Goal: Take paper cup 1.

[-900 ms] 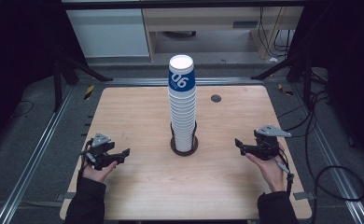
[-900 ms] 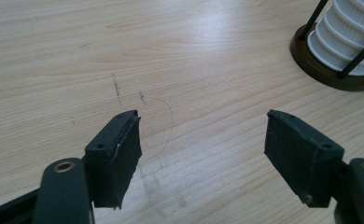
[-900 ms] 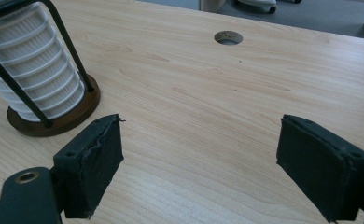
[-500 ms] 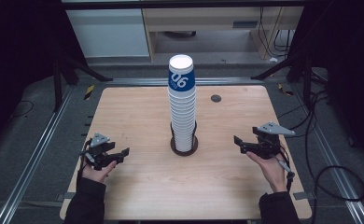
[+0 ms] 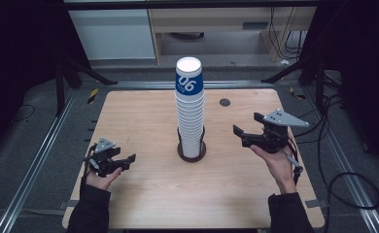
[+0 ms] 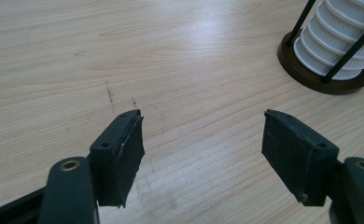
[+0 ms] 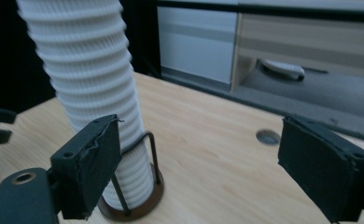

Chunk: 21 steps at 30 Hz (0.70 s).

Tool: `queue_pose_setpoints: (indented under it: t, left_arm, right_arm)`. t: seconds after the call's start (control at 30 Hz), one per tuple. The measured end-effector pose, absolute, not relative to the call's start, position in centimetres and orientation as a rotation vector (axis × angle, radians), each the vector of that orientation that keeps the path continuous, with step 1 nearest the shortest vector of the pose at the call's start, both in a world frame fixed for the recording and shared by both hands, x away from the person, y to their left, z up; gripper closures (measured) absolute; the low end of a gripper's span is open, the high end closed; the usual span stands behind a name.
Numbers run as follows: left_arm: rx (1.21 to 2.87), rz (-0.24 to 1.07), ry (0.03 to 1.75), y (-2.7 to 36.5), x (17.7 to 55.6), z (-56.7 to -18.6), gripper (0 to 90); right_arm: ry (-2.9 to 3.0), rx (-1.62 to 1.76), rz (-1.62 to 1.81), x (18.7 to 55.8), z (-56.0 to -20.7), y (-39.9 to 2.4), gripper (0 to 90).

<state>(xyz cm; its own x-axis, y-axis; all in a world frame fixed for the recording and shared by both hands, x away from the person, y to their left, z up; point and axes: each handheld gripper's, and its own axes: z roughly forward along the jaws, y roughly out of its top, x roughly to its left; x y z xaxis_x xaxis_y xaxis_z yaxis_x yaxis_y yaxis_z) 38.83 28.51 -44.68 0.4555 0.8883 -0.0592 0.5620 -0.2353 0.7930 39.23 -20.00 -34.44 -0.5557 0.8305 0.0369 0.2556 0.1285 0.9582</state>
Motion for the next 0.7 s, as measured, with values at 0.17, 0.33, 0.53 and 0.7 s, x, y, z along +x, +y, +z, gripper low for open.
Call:
queue_pose_setpoints:
  t: [0.17,0.33,0.53,0.7]
  left_arm:
    - [1.937,0.523,1.211,28.4,38.9,-44.7,27.4]
    - [1.948,0.529,1.194,28.2,38.8,-44.6,27.0]
    - [1.948,0.528,1.187,28.1,38.8,-44.4,26.7]
    - [1.949,0.528,1.181,28.0,38.8,-44.3,26.6]
  right_arm:
    - [1.870,0.971,1.506,39.4,-32.2,-18.5,12.2]
    - [1.873,0.933,1.534,39.6,-30.9,-17.1,11.6]
    - [1.872,0.881,1.605,40.4,-28.9,-14.8,10.2]
    - [1.878,0.838,1.644,41.0,-27.5,-12.9,8.7]
